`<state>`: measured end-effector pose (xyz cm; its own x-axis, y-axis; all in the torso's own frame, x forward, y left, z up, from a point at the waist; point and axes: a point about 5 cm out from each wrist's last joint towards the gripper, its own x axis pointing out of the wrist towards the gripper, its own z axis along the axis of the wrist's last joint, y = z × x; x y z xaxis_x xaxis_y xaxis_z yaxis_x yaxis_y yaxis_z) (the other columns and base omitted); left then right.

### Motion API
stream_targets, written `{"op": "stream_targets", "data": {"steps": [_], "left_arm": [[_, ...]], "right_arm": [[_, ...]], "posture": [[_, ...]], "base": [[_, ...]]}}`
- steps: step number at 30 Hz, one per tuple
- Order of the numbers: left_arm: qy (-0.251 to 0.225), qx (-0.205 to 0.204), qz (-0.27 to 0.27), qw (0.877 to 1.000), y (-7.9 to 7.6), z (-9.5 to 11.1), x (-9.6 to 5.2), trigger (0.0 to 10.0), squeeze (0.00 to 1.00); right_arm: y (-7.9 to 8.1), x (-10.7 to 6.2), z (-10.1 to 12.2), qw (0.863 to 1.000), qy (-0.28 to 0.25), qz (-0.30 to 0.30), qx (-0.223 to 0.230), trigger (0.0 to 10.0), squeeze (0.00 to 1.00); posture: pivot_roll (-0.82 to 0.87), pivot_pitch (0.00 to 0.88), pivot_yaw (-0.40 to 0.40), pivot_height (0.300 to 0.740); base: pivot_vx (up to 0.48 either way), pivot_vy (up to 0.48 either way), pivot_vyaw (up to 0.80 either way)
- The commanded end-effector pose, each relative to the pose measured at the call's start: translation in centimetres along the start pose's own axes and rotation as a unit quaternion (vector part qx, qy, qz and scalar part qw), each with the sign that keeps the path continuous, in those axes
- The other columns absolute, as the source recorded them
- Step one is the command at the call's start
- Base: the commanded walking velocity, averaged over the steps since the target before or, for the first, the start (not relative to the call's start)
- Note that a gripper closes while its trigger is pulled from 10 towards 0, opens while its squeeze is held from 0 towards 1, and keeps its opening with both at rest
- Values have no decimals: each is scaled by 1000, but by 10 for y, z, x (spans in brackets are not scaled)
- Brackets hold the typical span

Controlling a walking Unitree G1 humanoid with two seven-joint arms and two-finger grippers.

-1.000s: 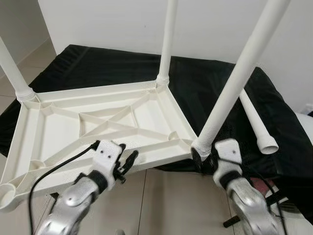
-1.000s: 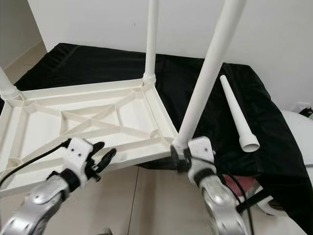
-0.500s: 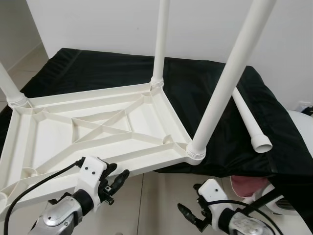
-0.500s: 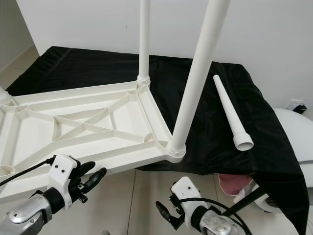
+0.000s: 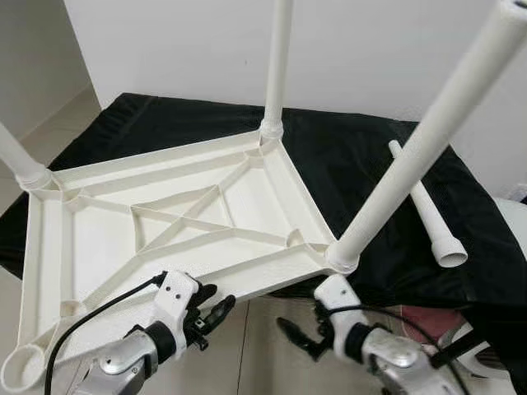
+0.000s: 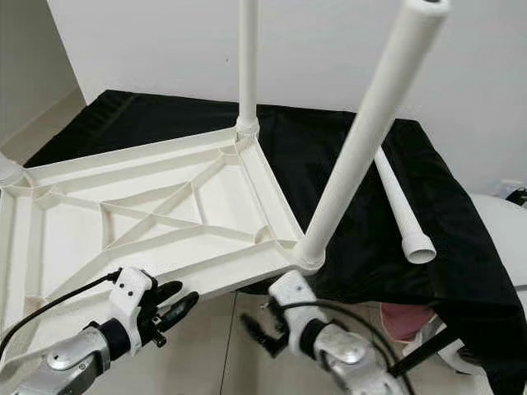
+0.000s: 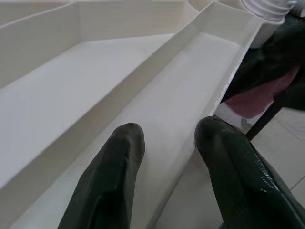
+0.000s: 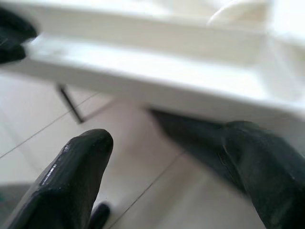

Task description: Building children table

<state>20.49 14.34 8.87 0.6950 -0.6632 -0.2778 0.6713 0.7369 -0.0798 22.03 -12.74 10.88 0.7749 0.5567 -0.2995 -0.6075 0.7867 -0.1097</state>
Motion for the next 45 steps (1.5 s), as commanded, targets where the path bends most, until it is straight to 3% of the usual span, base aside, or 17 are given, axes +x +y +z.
{"op": "stream_targets", "data": {"steps": [1,3,5,9,11,12,13,18,21,23,26,29,33,36,40,41,45], "left_arm": [[78,-30,61,995,6,-29,-3,10000,0],[61,-20,64,996,12,-20,-1,10000,0],[8,11,65,998,24,10,4,10000,0],[-38,33,58,997,29,37,7,10000,0],[-102,70,41,991,29,79,7,10000,0],[-102,70,41,991,29,79,7,10000,0],[-145,100,38,984,29,109,6,10000,0],[-177,120,56,975,31,133,7,10000,0],[-180,117,70,974,32,136,9,10000,0],[-159,124,71,977,31,131,12,10000,0],[-115,133,87,980,34,119,14,10000,0],[-84,142,113,980,40,114,13,10000,0],[-48,152,128,979,50,110,4,10000,0],[-19,165,130,977,54,104,-3,10000,0],[3,161,138,977,55,99,-7,10000,0],[39,151,155,976,58,89,-15,10000,0],[69,165,151,972,57,83,-25,10000,0]], "right_arm": [[-5,0,8,1000,-19,-13,10,10000,0],[-13,3,15,999,-35,-37,12,10000,0],[-22,10,27,995,-62,-77,16,10000,0],[-22,12,31,994,-69,-86,21,10000,0],[-18,12,30,994,-69,-81,23,10000,0],[-18,12,30,994,-69,-81,23,10000,0],[-15,14,29,994,-68,-78,21,10000,0],[-16,23,34,993,-73,-88,14,10000,0],[-21,32,43,992,-82,-99,-4,10000,0],[-24,41,60,989,-110,-96,-10,10000,0],[-21,50,85,987,-146,-55,-27,10000,0],[-16,54,95,987,-156,-16,-34,10000,0],[-1,68,91,989,-125,58,-49,10000,0],[-2,89,83,994,-91,42,-48,10000,0],[-7,100,83,996,-77,22,-40,10000,0],[-18,117,85,998,-57,-26,-32,10000,0],[-29,129,91,997,-48,-62,-18,10000,0]], "posture": [[56,80,-65,740],[52,78,-55,740],[47,77,-40,740],[52,76,-35,740],[60,79,-28,740],[60,79,-28,740],[65,82,-20,740],[64,89,-13,740],[63,92,-9,740],[65,95,-11,740],[64,100,-9,740],[72,111,-21,740],[83,121,-31,740],[91,130,-39,740],[97,137,-43,740],[102,143,-45,740],[111,151,-49,740]], "base": [[0,0,0],[0,0,0],[0,0,0],[0,0,0],[0,0,0],[0,0,0],[0,0,0],[0,0,0],[0,0,0],[0,0,0],[0,0,0],[0,0,0],[0,0,0],[0,0,0],[0,0,0],[0,0,0],[0,0,0]]}}
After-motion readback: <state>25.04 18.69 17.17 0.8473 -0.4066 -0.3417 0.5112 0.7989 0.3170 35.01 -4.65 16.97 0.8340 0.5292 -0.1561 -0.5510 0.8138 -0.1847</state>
